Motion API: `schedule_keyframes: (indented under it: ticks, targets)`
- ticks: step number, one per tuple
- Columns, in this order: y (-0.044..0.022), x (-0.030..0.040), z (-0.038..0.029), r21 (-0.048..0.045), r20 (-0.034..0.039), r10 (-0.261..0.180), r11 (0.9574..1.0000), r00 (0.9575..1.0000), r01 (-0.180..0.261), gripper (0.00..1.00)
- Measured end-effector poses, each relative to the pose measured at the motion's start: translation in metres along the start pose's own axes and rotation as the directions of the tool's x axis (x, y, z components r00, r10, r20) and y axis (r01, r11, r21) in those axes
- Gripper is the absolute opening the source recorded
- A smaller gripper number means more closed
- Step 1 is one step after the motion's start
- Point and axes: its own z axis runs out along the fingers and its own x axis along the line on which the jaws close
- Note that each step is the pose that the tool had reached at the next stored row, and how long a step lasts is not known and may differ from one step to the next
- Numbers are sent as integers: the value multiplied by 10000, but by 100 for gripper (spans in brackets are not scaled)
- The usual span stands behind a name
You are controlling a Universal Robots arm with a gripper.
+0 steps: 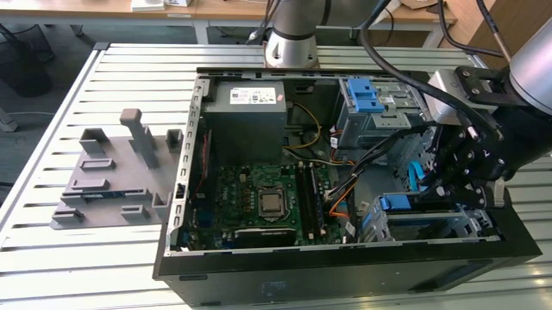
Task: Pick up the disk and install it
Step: 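Insert the second disk wire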
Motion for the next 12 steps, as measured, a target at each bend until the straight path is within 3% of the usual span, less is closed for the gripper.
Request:
schedule_keyframes:
  ticks: [4, 12]
  targets:
    - [0, 0, -1, 1, -4, 0, 10000, 10000, 0, 11]
    - [-24, 8, 105, 0, -5, 0, 10000, 10000, 0, 11]
